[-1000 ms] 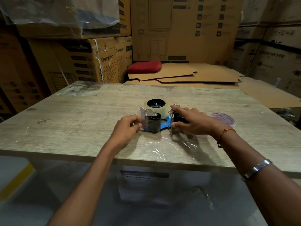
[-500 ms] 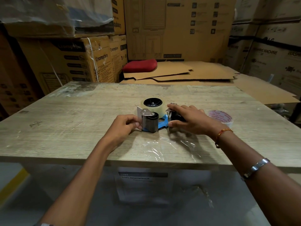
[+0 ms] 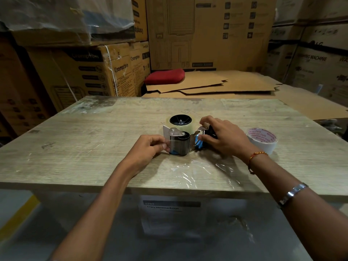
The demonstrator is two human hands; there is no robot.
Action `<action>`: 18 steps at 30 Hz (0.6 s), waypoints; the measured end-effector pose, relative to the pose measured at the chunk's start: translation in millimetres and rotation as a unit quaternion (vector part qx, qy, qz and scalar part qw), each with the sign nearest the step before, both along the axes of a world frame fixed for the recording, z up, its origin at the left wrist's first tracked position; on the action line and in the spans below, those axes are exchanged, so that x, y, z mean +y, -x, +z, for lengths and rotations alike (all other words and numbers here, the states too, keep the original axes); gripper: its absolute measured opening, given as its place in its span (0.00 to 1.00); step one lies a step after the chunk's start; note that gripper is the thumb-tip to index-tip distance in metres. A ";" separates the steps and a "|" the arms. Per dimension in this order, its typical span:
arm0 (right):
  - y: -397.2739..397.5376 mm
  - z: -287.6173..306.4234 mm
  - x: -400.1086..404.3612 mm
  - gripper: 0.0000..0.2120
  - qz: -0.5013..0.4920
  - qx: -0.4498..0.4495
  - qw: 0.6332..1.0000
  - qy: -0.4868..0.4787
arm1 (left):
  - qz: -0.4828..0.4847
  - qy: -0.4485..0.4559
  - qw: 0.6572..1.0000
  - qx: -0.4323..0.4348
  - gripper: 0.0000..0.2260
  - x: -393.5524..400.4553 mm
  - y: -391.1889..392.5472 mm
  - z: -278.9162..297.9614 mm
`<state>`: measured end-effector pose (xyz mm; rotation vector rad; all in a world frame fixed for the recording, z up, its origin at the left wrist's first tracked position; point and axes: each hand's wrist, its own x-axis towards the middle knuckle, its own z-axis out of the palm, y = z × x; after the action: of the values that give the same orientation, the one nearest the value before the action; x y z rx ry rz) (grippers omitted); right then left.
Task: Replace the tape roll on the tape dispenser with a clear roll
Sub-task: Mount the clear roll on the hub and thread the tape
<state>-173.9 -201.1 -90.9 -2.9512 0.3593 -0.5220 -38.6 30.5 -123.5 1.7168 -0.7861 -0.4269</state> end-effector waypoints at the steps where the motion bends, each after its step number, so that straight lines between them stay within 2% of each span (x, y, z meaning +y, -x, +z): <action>1: -0.2 2.4 -1.6 0.30 -0.001 0.012 1.000 -0.011 | 0.000 0.000 1.000 0.003 0.09 0.3 -0.9 -0.4; 4: -1.6 13.6 -0.9 0.37 -0.031 0.067 0.994 -0.077 | 0.007 0.000 1.000 0.003 0.11 1.5 1.0 2.4; 9: 0.3 28.3 7.9 0.37 -0.013 0.121 0.971 -0.205 | 0.090 0.010 0.996 -0.019 0.15 1.3 0.6 0.4; 11: 4.9 27.7 11.8 0.35 -0.002 0.138 0.954 -0.266 | 0.128 0.009 0.991 -0.041 0.13 -0.3 -0.2 -1.4; 14: 15.4 28.5 18.3 0.28 -0.006 0.146 0.920 -0.365 | 0.170 0.019 0.983 -0.067 0.03 -1.8 3.0 -0.8; 18: 31.2 32.0 28.7 0.19 0.019 0.158 0.865 -0.476 | 0.266 -0.004 0.952 -0.151 0.05 2.3 12.2 1.4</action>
<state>-205.1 -172.4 -58.9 -2.0388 0.4251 0.1517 -50.8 32.7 -122.1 1.9404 -0.4976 0.2060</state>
